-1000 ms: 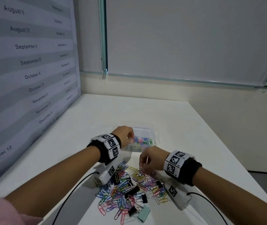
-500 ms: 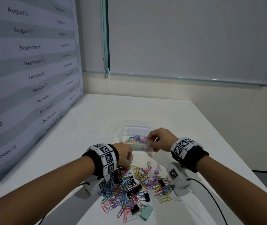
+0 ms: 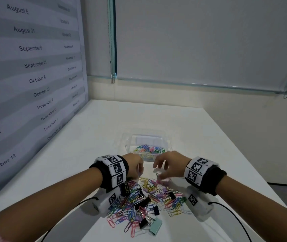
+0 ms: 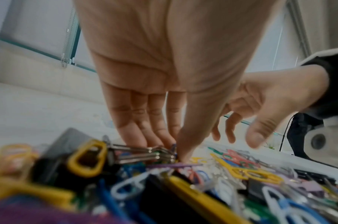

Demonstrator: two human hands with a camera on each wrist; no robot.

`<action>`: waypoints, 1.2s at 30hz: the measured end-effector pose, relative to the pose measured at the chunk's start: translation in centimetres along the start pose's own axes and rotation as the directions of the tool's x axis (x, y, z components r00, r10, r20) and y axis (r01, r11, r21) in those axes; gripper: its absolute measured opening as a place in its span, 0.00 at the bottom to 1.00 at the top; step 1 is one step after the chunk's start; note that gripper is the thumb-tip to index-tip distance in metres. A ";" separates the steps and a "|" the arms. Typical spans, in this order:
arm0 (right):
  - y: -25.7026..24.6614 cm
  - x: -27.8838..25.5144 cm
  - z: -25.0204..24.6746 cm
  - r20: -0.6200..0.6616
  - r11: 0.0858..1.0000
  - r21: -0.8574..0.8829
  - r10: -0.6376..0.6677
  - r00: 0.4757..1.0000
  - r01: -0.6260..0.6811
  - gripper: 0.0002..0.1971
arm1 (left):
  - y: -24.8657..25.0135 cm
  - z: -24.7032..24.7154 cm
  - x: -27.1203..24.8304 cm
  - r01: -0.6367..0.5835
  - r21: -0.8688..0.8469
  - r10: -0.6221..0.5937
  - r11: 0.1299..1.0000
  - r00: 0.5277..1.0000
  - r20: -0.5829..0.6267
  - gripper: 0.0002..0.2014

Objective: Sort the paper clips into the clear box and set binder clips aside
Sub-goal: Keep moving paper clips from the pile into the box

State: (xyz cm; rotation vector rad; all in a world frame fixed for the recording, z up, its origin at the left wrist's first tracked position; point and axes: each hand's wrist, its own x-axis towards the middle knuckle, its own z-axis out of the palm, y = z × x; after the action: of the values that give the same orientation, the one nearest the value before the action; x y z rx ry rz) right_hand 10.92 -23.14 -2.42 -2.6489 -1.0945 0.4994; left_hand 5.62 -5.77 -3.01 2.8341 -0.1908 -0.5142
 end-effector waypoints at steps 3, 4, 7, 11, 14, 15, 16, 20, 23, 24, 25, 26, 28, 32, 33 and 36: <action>-0.9 -0.2 1.1 0.089 0.992 -0.120 -0.031 0.996 0.041 0.27 | 0.1 0.4 0.1 -0.013 -0.033 0.013 0.999 1.000 0.015 0.14; -1.2 -0.2 1.3 0.097 0.990 -0.134 -0.036 0.995 0.049 0.28 | 0.2 0.5 0.0 -0.019 -0.041 0.020 0.999 1.000 0.021 0.16; -1.5 -0.3 1.5 0.103 0.993 -0.088 -0.065 0.993 0.074 0.23 | 0.7 0.7 -0.3 -0.053 -0.053 0.055 0.997 0.997 0.050 0.23; -1.5 -0.5 1.6 0.139 0.997 -0.014 -0.068 0.988 0.071 0.12 | 1.2 1.0 -0.4 -0.082 -0.007 0.082 0.997 0.994 0.077 0.26; -1.0 -0.5 1.2 0.110 0.997 -0.013 -0.072 0.991 0.074 0.09 | 1.3 1.1 -0.4 -0.092 -0.044 0.096 0.995 0.990 0.101 0.22; -0.8 -0.5 1.0 0.092 0.997 -0.003 -0.072 0.993 0.073 0.08 | 1.3 1.0 -0.4 -0.099 -0.063 0.105 0.993 0.989 0.107 0.21; -0.6 -0.5 0.8 0.070 0.998 0.018 -0.069 0.995 0.068 0.08 | 1.3 0.9 -0.4 -0.105 -0.075 0.113 0.992 0.987 0.111 0.20; 0.5 -0.2 -0.2 -0.020 0.986 0.168 0.004 1.000 -0.001 0.08 | 0.7 0.3 -0.4 -0.097 -0.120 0.109 0.988 0.989 0.096 0.18; 1.1 0.1 -1.1 -0.087 0.973 0.228 0.050 0.995 -0.029 0.08 | -0.1 0.2 -0.3 -0.072 -0.139 0.081 0.988 0.995 0.064 0.15; 1.1 0.3 -1.4 -0.115 0.970 0.241 0.058 0.992 -0.028 0.08 | -0.4 0.2 -0.3 -0.068 -0.134 0.075 0.989 0.996 0.051 0.13; 1.2 0.5 -1.8 -0.149 0.967 0.253 0.066 0.987 -0.026 0.09 | -0.5 0.3 -0.2 -0.067 -0.131 0.073 0.989 0.997 0.041 0.12; 1.2 0.7 -2.3 -0.187 0.964 0.264 0.077 0.979 -0.026 0.09 | -0.5 0.3 -0.2 -0.067 -0.128 0.072 0.989 0.997 0.036 0.12; 1.1 1.3 -3.1 -0.270 0.958 0.285 0.102 0.957 -0.022 0.10 | -0.4 0.2 -0.2 -0.073 -0.109 0.077 0.991 0.996 0.033 0.11; 0.9 2.5 -3.8 -0.416 0.944 0.328 0.171 0.893 -0.029 0.09 | -0.1 0.1 0.0 -0.080 -0.052 0.081 0.995 0.997 0.013 0.11; 0.9 2.7 -3.8 -0.426 0.944 0.329 0.183 0.886 -0.037 0.08 | -0.1 0.1 0.0 -0.081 -0.047 0.081 0.996 0.997 0.004 0.11; 0.9 2.8 -3.3 -0.386 0.963 0.259 0.177 0.905 -0.078 0.10 | -0.1 0.3 0.1 -0.083 -0.043 0.082 0.996 0.997 -0.007 0.11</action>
State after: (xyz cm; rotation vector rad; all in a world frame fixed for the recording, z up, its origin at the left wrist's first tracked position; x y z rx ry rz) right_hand 14.66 -22.01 -0.29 -2.4644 -0.6902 0.0799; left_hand 5.66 -5.79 -3.34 2.7716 -0.2909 -0.4874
